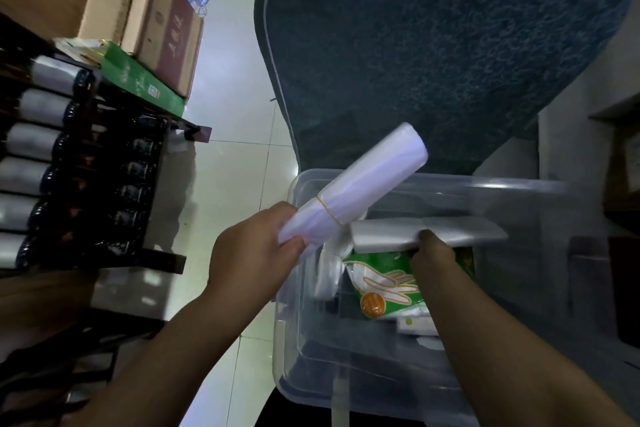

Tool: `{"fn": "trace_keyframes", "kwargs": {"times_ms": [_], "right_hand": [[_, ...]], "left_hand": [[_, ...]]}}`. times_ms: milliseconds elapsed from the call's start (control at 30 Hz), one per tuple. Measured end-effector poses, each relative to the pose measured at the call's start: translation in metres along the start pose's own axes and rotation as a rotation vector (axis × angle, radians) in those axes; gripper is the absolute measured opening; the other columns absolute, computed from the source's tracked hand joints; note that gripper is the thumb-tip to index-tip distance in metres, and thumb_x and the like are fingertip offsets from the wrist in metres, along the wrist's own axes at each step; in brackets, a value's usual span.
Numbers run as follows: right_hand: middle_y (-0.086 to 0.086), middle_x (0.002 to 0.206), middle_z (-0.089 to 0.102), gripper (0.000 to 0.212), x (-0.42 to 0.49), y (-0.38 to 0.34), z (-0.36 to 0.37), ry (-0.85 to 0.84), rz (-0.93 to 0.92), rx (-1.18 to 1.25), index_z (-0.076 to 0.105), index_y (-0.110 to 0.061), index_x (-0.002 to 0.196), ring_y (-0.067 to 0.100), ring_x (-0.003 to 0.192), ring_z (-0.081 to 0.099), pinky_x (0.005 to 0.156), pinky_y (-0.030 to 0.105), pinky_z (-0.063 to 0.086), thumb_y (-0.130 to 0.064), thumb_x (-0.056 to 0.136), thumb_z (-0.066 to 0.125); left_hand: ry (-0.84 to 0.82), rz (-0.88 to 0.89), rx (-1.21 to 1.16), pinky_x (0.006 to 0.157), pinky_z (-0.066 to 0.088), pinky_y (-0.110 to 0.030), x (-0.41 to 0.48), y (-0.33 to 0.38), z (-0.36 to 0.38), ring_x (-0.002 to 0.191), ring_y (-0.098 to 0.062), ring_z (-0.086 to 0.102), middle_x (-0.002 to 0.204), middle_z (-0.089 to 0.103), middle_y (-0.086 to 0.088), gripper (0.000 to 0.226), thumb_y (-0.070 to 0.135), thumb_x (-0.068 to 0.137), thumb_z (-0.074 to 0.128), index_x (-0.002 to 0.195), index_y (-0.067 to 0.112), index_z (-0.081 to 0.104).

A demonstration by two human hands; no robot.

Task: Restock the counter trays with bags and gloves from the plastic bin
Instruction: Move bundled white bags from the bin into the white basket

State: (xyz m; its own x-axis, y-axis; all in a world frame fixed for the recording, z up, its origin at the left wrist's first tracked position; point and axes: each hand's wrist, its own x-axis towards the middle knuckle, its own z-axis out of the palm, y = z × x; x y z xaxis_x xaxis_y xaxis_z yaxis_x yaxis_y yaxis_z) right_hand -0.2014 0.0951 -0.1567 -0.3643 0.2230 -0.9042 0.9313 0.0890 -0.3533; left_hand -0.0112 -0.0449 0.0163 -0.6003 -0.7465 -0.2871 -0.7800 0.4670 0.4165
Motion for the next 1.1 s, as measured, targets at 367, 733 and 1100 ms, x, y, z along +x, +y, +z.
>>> {"fn": "trace_keyframes", "kwargs": {"times_ms": [367, 733, 1100], "right_hand": [[0.019, 0.091, 0.062, 0.014, -0.140, -0.003, -0.117, -0.011, -0.553, -0.203, 0.056, 0.001, 0.095, 0.030, 0.084, 0.059, 0.073, 0.041, 0.050, -0.007, 0.083, 0.059], [-0.004, 0.071, 0.056, 0.018, -0.294, -0.054, -0.265, 0.207, -1.103, -0.047, 0.051, -0.023, 0.073, -0.009, 0.056, 0.054, 0.045, 0.005, 0.041, -0.010, 0.079, 0.062], [0.002, 0.076, 0.057, 0.011, -0.315, -0.088, -0.448, 0.479, -1.103, 0.353, 0.052, -0.021, 0.076, 0.017, 0.068, 0.055, 0.055, 0.026, 0.046, -0.017, 0.080, 0.061]], "left_hand": [[-0.043, 0.140, -0.092, 0.055, 0.046, -0.028, -0.040, 0.030, -0.041, 0.062, -0.017, 0.057, 0.068, 0.062, 0.005, 0.007, 0.028, 0.078, 0.056, 0.084, 0.028, 0.058], [-0.071, 0.531, -0.194, 0.053, 0.040, -0.026, -0.078, 0.154, -0.074, 0.062, -0.016, 0.057, 0.066, 0.062, 0.003, 0.011, 0.034, 0.078, 0.061, 0.077, 0.028, 0.052], [-0.128, 0.947, -0.253, 0.048, 0.037, -0.028, -0.158, 0.340, -0.053, 0.057, -0.011, 0.055, 0.060, 0.058, 0.003, 0.011, 0.038, 0.079, 0.058, 0.075, 0.029, 0.054]]}}
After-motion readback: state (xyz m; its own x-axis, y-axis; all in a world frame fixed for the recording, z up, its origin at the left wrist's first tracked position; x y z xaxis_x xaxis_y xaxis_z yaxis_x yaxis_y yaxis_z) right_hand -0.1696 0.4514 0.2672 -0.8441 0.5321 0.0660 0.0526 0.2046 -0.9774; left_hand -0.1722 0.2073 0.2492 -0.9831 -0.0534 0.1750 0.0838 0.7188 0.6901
